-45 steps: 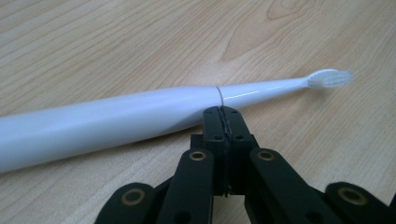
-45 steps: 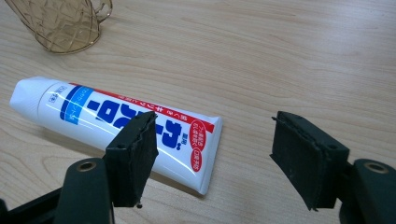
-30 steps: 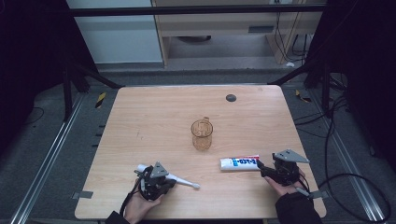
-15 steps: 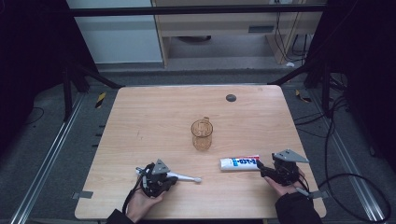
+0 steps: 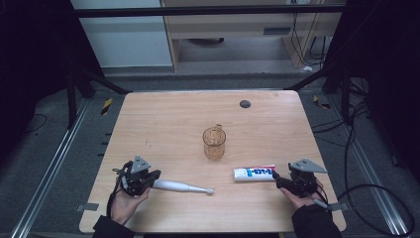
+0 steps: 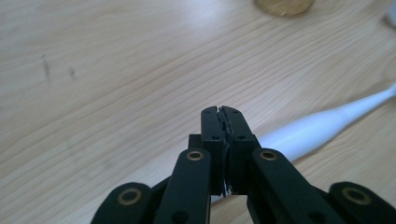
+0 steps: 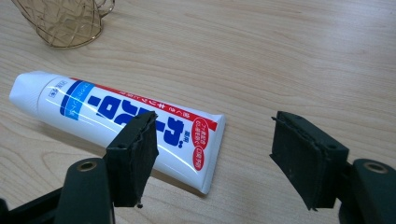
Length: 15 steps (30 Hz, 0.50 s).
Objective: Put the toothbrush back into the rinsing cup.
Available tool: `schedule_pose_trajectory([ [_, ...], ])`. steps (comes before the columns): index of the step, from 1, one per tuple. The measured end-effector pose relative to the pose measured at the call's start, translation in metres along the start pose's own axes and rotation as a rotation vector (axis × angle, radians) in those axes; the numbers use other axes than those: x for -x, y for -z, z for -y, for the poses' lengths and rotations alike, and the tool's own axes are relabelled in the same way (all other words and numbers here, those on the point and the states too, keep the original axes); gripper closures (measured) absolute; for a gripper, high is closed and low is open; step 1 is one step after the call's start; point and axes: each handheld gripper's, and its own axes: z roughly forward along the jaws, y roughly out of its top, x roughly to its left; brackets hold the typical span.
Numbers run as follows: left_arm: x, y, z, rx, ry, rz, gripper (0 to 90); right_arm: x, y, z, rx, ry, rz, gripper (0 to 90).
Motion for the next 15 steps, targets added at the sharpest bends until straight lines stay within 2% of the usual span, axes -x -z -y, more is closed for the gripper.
schedule_pose_trajectory([
  [5, -0.0097, -0.0059, 0.0052, -0.040, 0.007, -0.016, 88.9, -0.0005, 0.0003, 0.0001, -0.001, 0.001, 0.002, 31.2],
  [15, -0.0113, -0.0102, 0.0080, -0.069, 0.006, -0.022, 89.1, 0.0001, 0.0000, 0.0005, -0.004, 0.004, 0.001, 31.2],
])
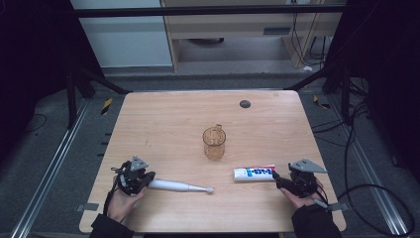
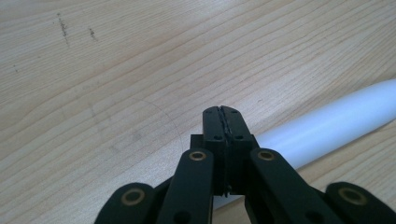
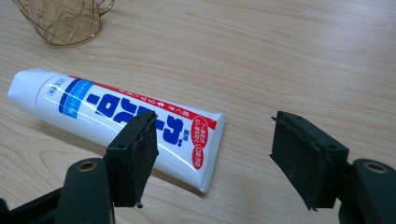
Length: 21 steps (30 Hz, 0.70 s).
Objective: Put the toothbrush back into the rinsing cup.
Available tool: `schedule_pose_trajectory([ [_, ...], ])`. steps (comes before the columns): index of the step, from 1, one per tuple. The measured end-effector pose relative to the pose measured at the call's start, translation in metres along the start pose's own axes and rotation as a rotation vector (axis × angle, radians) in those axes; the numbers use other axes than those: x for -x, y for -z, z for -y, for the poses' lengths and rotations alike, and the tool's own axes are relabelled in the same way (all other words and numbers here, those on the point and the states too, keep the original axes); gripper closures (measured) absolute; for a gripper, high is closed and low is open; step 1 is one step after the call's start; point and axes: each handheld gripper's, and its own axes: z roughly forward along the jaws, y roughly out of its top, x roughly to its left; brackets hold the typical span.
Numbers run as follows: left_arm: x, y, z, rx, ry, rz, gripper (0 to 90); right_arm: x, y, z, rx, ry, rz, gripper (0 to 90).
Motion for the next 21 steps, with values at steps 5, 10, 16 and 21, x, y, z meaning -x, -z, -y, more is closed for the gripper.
schedule_pose_trajectory([
  [5, 0.001, 0.001, 0.001, 0.001, 0.002, 0.004, 89.1, 0.000, 0.001, 0.000, 0.000, -0.004, -0.003, 31.2],
  [10, 0.004, 0.004, 0.003, -0.003, -0.003, 0.010, 89.1, 0.000, 0.001, 0.000, -0.002, -0.002, -0.001, 31.2],
  [16, 0.008, 0.007, 0.006, -0.005, -0.015, 0.014, 89.0, 0.000, 0.000, 0.000, -0.001, 0.002, 0.001, 31.2],
  [21, 0.013, 0.008, 0.007, -0.013, -0.029, 0.020, 89.0, 0.000, 0.000, 0.000, -0.001, 0.004, 0.002, 31.1],
])
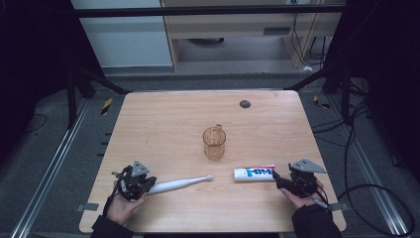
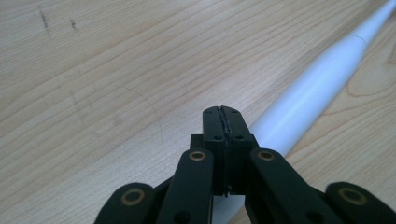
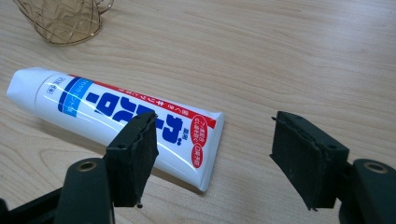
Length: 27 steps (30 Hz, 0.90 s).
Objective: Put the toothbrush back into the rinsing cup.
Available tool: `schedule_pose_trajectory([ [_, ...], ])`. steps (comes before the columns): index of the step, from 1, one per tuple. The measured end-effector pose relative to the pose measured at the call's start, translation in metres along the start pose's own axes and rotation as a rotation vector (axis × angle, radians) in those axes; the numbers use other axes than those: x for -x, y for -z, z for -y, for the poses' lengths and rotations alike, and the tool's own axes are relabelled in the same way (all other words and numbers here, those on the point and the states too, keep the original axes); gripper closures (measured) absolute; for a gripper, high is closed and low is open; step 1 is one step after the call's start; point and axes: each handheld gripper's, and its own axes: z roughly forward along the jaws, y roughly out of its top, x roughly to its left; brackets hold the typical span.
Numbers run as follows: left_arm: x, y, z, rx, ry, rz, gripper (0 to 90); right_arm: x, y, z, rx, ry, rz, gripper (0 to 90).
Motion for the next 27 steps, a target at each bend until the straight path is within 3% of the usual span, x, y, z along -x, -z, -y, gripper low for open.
schedule_pose_trajectory([
  [21, 0.0091, 0.0070, 0.0066, -0.006, 0.000, 0.035, 88.1, 0.0003, 0.0009, -0.0001, 0.004, 0.000, 0.003, 31.1],
  [27, 0.0084, 0.0084, 0.0057, 0.007, 0.000, 0.027, 84.2, 0.0004, 0.0011, -0.0001, 0.004, -0.002, 0.003, 31.1],
])
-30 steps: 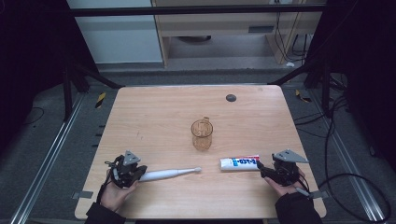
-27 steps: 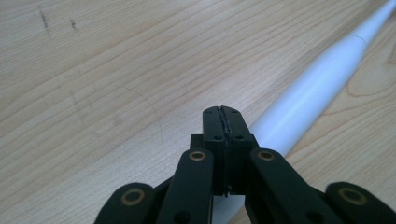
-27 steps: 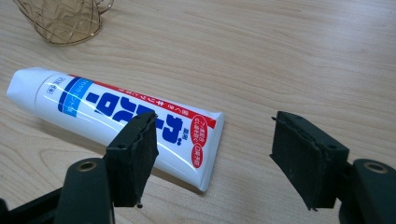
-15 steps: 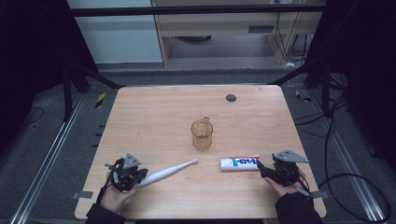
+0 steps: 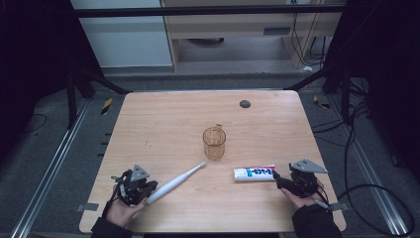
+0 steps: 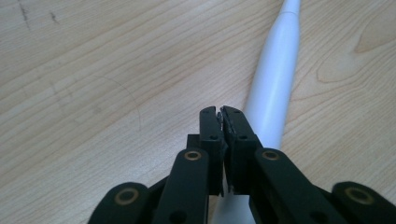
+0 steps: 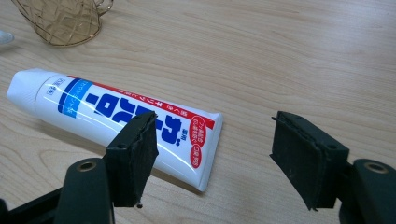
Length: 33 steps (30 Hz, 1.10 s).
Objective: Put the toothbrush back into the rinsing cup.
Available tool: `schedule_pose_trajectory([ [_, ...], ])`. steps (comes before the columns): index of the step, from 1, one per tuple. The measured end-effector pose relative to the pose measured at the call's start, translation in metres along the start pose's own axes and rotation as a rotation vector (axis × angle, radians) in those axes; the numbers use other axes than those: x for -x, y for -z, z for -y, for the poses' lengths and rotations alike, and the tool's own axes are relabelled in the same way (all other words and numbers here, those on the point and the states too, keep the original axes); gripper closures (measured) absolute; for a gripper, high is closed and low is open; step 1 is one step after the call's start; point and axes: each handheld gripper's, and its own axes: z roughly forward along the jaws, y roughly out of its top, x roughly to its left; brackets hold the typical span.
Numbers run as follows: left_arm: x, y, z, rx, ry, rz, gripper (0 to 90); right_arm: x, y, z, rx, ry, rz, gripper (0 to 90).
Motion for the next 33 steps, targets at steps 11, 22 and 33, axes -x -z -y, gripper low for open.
schedule_pose_trajectory([
  [11, -0.015, 0.002, -0.006, 0.044, 0.007, -0.080, 59.8, 0.001, 0.000, -0.001, 0.005, 0.001, 0.006, 31.0],
  [22, -0.020, 0.008, -0.024, 0.080, 0.061, -0.066, 39.0, 0.002, 0.000, -0.001, 0.003, 0.001, 0.016, 30.9],
  [33, -0.016, 0.013, -0.042, 0.072, 0.032, -0.026, 25.9, 0.002, -0.001, -0.001, 0.000, -0.005, 0.012, 30.9],
])
